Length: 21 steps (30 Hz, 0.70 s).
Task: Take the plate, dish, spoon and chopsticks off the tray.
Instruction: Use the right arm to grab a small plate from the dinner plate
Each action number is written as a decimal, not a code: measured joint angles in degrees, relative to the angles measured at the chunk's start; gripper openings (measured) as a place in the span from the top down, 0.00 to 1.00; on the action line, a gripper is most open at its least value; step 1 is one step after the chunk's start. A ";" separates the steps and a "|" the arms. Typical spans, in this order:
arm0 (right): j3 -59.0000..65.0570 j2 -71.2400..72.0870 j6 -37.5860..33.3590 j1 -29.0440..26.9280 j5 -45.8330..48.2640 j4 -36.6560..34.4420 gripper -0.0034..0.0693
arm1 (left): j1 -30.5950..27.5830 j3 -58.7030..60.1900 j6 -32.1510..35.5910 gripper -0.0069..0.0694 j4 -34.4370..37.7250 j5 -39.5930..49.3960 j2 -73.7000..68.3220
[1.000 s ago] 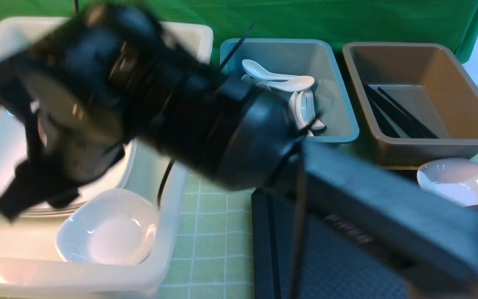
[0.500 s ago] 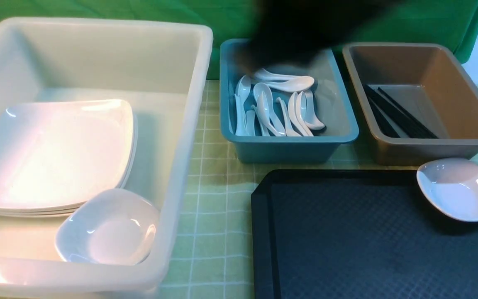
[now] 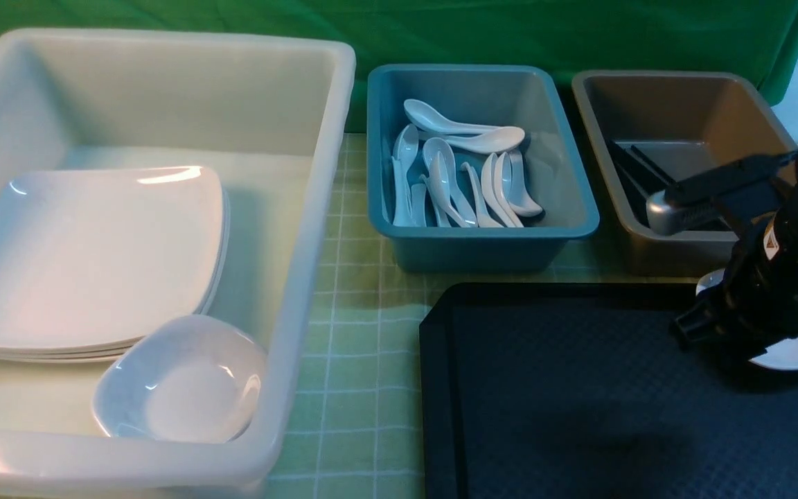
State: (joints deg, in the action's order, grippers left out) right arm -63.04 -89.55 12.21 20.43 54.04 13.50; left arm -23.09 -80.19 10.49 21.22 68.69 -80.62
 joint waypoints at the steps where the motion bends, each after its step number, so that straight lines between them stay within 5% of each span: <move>1: 0.00 -1.20 -0.25 -1.08 -1.77 0.26 0.44 | 0.00 0.00 0.00 0.92 0.11 0.00 0.00; 18: 0.00 -15.38 -1.27 -4.84 -13.17 7.33 0.41 | 0.00 0.00 0.00 0.92 0.11 0.00 0.00; 21: 0.00 -16.34 -1.33 -4.89 -13.35 8.43 0.47 | 0.00 0.00 0.00 0.92 0.15 0.00 0.00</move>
State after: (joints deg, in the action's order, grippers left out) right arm -63.04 -105.89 10.88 15.55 40.70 21.93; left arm -23.09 -80.19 10.49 21.37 68.69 -80.62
